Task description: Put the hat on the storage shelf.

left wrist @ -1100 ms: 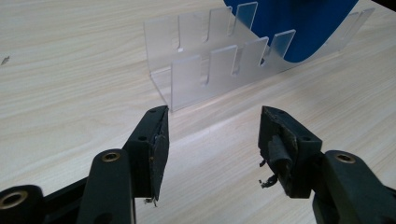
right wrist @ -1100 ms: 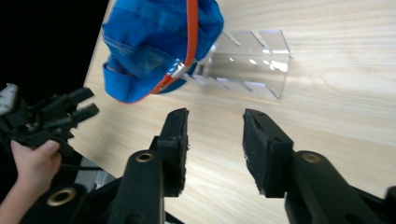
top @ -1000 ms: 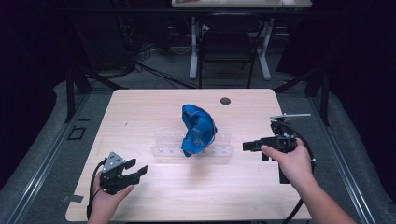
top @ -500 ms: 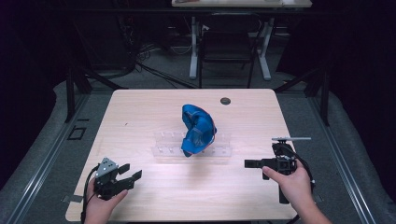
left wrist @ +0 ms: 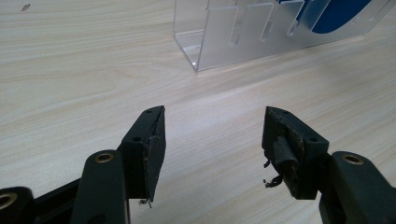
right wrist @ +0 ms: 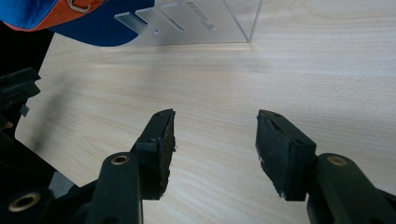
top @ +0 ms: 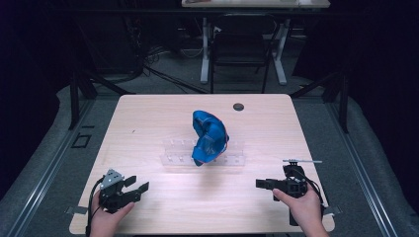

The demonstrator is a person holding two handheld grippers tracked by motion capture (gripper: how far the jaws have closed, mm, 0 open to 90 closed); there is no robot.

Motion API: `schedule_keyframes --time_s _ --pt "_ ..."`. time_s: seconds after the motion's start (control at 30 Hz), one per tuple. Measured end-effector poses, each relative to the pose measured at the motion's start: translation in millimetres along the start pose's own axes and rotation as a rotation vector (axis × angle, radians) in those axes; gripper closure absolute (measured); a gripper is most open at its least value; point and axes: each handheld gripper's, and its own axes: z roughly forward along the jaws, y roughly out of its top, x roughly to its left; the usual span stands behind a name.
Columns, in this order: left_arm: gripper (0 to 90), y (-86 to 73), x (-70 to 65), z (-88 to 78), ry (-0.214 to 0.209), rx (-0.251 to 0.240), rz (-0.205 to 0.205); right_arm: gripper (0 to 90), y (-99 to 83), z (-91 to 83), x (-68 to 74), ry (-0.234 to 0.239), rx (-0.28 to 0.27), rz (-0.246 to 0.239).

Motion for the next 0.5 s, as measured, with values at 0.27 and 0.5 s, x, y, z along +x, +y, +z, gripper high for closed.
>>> schedule_keyframes --time_s 0.27,0.5 --pt "40.4 -0.5 1.2 -0.3 0.005 0.010 0.002 46.7 -7.8 9.7 -5.8 -0.013 -0.021 -0.002" --pt "40.1 5.9 -10.8 5.4 0.010 -0.016 0.051 45.6 -19.7 15.1 -14.4 -0.029 -0.073 -0.034"
